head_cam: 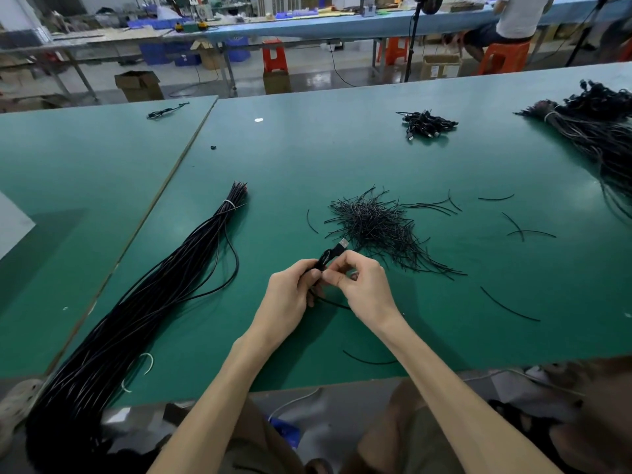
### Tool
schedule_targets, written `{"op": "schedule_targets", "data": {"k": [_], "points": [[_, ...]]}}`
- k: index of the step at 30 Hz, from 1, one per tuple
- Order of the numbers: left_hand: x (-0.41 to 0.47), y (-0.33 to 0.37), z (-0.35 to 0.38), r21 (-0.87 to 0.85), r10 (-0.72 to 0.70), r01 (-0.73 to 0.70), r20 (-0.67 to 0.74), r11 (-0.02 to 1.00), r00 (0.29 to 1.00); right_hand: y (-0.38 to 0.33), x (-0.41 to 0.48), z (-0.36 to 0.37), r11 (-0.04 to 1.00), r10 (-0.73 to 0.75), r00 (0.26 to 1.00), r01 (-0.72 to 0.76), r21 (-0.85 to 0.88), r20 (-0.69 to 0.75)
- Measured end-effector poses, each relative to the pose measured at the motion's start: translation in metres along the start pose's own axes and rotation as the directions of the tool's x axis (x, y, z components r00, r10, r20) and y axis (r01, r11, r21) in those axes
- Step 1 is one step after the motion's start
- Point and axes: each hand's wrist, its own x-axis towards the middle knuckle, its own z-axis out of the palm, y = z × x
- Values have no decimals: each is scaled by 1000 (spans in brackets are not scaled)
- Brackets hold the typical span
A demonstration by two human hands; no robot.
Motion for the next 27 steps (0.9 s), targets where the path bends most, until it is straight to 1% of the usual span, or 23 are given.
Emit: {"op": "schedule_targets", "data": {"k": [5, 9, 13, 16, 18, 21, 24, 27], "points": [[0, 5, 1, 50, 16, -16, -2, 999, 1000, 1, 0, 0, 1000, -4, 1000, 4, -9, 6], [-1, 10, 1, -45, 17, -17, 8, 999, 1000, 1, 0, 1, 1000, 2, 1000, -2, -3, -14], [-2, 12, -1, -122, -21, 23, 15, 992, 1000, 0, 1, 2, 1000, 0, 999, 0, 2, -32], [-1, 13, -2, -147, -31, 34, 22, 989, 999, 0, 1, 3, 1000, -2, 998, 2, 4, -60], [0, 12, -2, -148, -28, 31, 18, 988, 999, -1, 0, 3, 1000, -15, 998, 16, 9, -64], [-1, 11, -1, -137, -23, 24, 10, 990, 1000, -1, 0, 2, 1000, -30, 999, 30, 5, -28], [1, 11, 0, -91, 12, -13, -13, 996, 1000, 1, 1, 2, 999, -23, 1000, 23, 24, -8], [2, 10, 1, -51, 22, -25, -52, 998, 998, 3, 1, 3, 999, -48, 999, 48, -2, 5]]}}
